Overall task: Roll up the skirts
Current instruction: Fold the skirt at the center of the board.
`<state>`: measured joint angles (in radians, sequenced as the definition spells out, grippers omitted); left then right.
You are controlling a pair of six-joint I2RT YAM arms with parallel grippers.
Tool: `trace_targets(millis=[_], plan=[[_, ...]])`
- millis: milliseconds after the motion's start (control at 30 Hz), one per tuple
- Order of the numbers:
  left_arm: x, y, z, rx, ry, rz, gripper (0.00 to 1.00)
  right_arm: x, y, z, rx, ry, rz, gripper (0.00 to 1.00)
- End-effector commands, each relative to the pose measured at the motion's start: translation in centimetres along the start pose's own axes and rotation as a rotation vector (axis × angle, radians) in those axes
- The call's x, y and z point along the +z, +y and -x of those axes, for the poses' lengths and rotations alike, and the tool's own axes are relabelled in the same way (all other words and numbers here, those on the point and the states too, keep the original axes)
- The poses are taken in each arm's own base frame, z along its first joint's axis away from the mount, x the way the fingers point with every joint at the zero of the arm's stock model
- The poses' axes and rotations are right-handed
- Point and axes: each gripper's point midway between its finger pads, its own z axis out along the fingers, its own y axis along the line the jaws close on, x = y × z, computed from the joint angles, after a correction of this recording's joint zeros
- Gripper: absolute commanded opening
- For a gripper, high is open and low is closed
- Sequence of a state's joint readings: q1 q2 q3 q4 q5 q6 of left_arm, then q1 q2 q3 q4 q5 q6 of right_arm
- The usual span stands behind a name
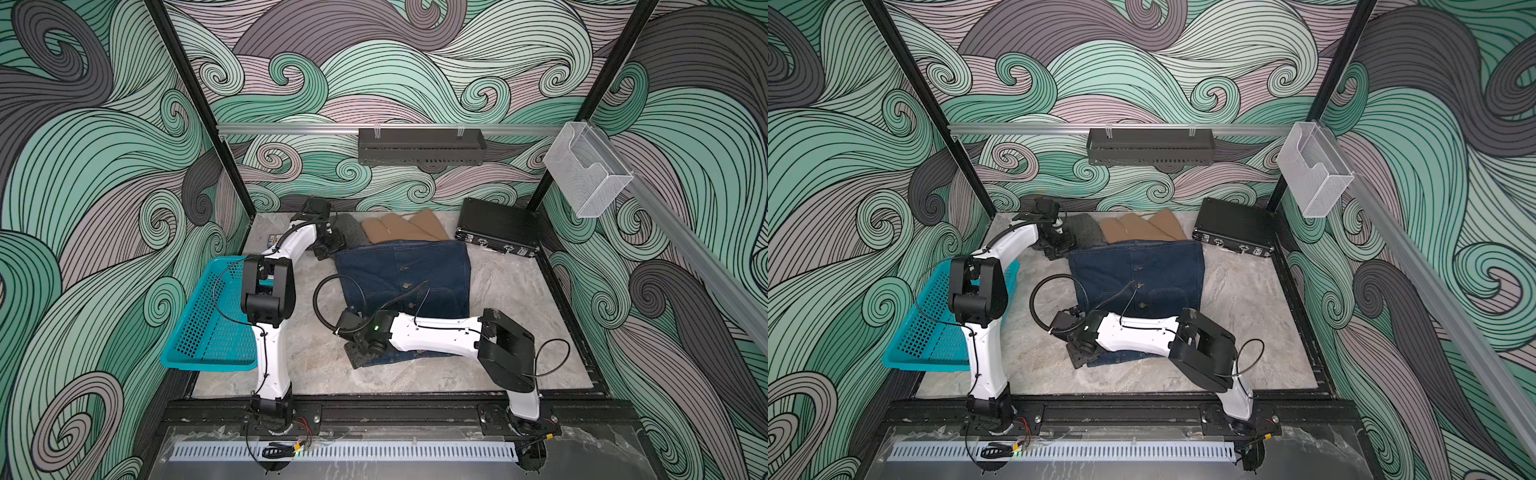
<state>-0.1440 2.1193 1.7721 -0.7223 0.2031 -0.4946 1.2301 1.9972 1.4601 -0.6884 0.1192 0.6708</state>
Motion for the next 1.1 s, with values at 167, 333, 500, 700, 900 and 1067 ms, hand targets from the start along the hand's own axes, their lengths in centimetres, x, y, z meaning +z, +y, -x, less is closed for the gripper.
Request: trace_targets(millis=[167, 333, 500, 700, 900, 1067], plan=[[1.9, -0.7, 0.2, 0.000, 0.007, -0.087, 0.33, 2.1, -3.1, -1.9, 0.011, 0.088, -0.123, 0.19], [2.0, -0.2, 0.5, -0.002, -0.001, -0.066, 0.05, 1.0, -2.8, -2.0, 0.010, 0.050, -0.047, 0.00], [-3.1, -3.2, 3.3, -0.017, -0.107, -0.149, 0.00, -4.1, -3.2, -0.9, -0.005, -0.023, 0.065, 0.00], [-14.4, -7.2, 5.9, -0.086, -0.281, -0.262, 0.00, -12.6, -3.1, 0.2, -0.091, -0.115, 0.239, 0.00], [-20.9, -2.9, 2.1, -0.186, -0.391, -0.169, 0.00, -17.6, -1.4, -3.2, -0.185, -0.076, 0.364, 0.00], [-23.2, 3.9, -3.6, -0.251, -0.471, -0.022, 0.00, -16.7, 0.4, -6.5, -0.168, -0.009, 0.447, 0.00]])
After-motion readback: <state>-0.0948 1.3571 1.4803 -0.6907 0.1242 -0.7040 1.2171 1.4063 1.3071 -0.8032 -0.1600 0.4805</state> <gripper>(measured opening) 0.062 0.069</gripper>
